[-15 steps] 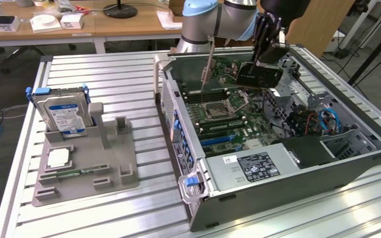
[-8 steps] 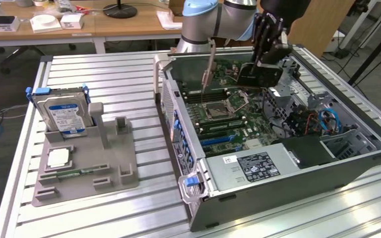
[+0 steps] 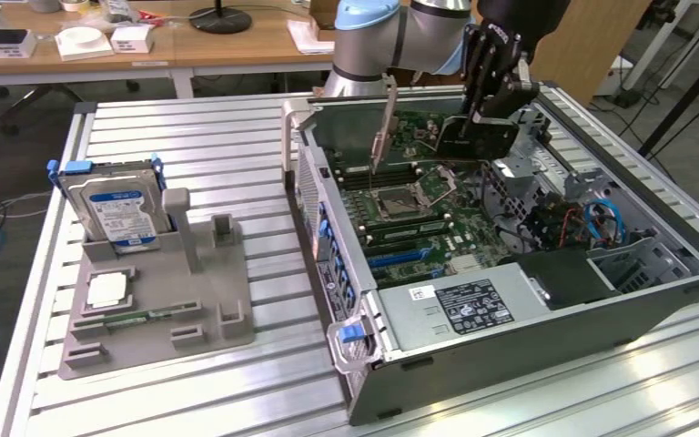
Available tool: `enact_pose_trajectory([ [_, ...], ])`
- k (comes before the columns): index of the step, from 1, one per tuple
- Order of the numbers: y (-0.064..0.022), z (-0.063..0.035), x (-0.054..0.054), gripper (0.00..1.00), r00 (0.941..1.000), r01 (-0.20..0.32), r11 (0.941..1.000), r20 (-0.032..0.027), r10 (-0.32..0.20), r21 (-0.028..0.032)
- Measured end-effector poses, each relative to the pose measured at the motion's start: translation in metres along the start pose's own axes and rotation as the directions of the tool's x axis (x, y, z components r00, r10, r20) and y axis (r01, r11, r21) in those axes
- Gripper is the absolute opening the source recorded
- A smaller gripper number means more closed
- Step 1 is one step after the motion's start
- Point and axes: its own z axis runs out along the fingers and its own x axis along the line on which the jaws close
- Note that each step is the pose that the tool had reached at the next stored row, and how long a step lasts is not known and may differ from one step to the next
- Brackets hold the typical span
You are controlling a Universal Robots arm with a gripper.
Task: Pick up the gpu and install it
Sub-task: 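Insert the gpu into the slot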
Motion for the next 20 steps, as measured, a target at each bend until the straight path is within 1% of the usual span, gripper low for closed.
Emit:
enact_pose_trajectory([
  [4, 0.0, 0.0003, 0.0, 0.26, 1.0, 0.005, 1.0, 0.0, -0.005, 0.0007],
  [10, -0.0001, 0.0013, 0.0, 0.26, 0.9998, 0.019, 0.9998, 0.0005, -0.019, 0.0068],
  [20, -0.0001, 0.0014, 0.0, 0.26, 0.9998, 0.02, 0.9998, 0.0006, -0.02, 0.0069],
])
